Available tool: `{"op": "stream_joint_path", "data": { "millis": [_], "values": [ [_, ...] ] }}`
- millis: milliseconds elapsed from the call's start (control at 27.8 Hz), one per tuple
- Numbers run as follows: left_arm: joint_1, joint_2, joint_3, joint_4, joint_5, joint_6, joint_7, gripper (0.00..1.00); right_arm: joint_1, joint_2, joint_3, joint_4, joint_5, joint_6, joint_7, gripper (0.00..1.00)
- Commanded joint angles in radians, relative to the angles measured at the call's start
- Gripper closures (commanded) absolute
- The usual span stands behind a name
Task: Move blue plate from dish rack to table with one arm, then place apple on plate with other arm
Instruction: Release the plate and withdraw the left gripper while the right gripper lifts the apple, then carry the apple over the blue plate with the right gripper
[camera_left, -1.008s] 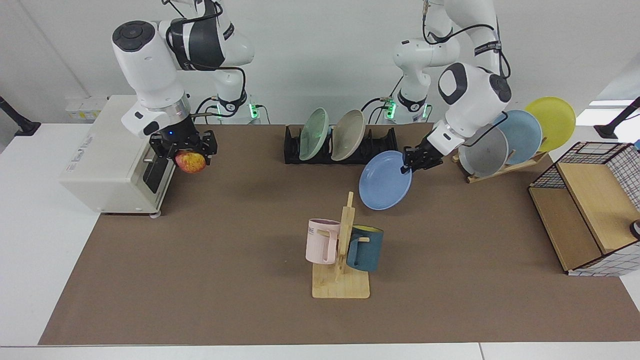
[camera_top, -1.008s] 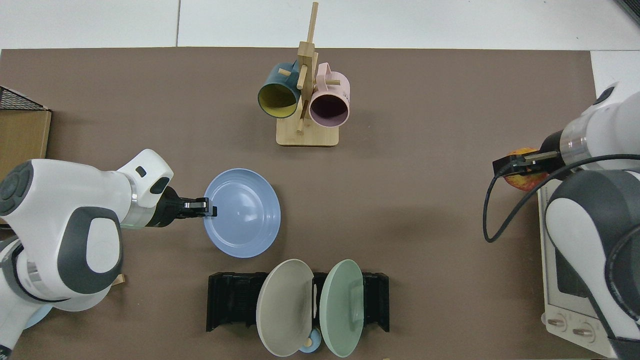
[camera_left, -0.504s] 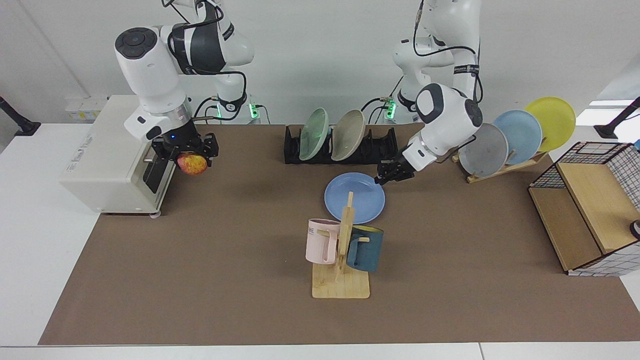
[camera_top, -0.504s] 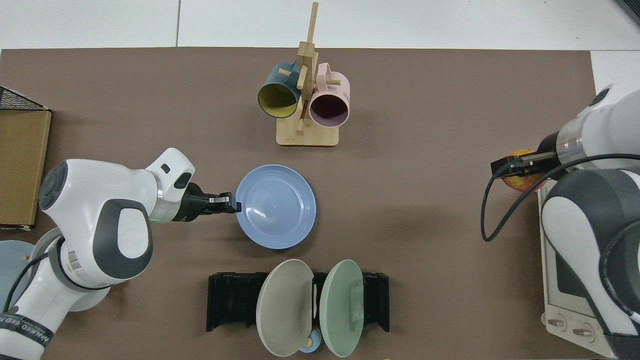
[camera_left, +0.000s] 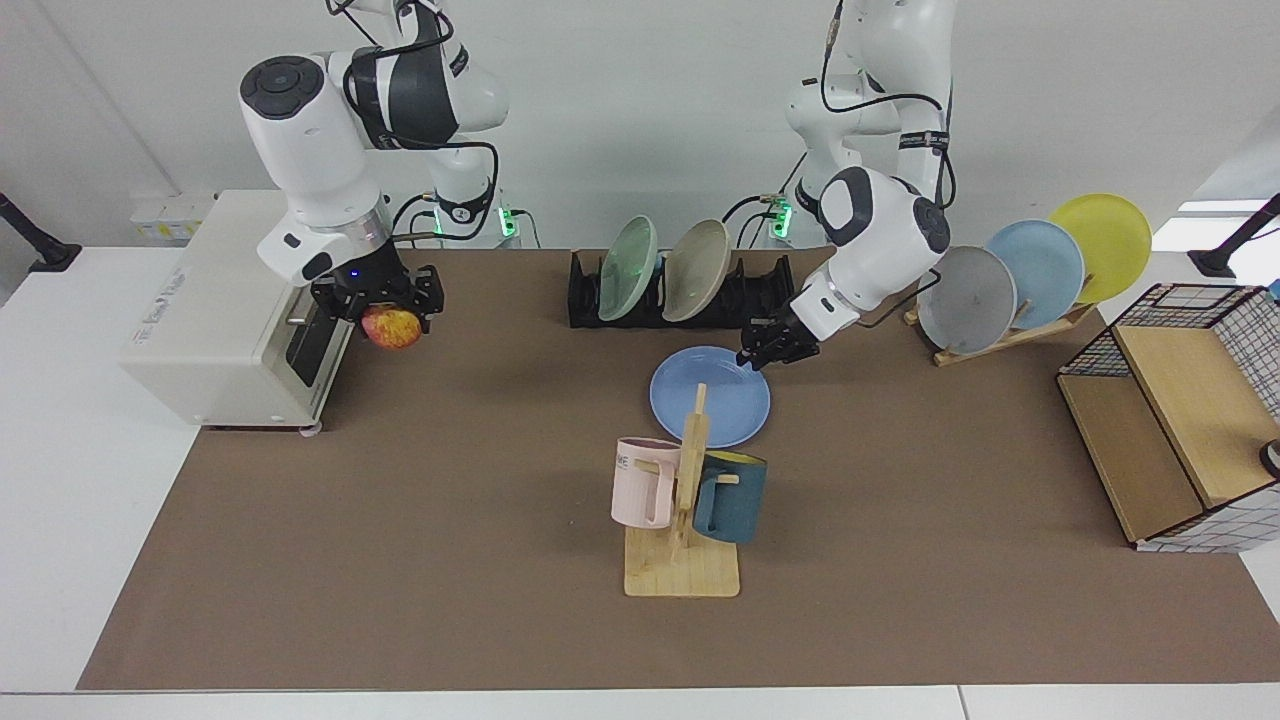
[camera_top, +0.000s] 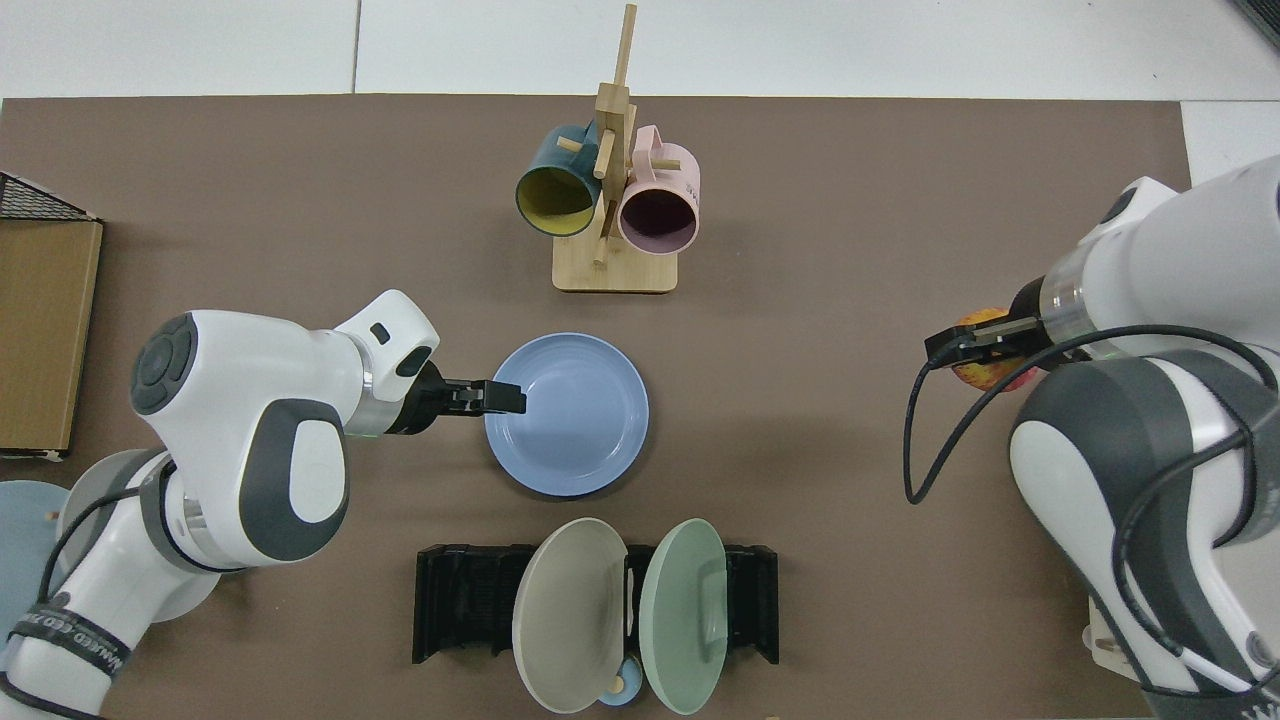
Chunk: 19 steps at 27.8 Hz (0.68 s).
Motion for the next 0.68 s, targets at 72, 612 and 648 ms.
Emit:
{"op": "stream_joint_path", "data": {
  "millis": [72,612,648],
  "values": [
    [0.036,-0.044,0.030,0.183,0.322,-0.269,-0.089,0.01,0.051,-0.005,-0.001,-0.012,0.008,0.028,0.056,0.88],
    [0.021,-0.099,0.100,0.459,0.516,-0.637,-0.078,0.01,0.218,0.021,-0.001,0.006,0.026,0.029,0.239,0.91],
    [0.021,-0.099,0.101,0.473,0.521,-0.646,-0.078,0.01,0.221,0.023,-0.001,0.006,0.037,0.029,0.256,0.91]
  ]
}}
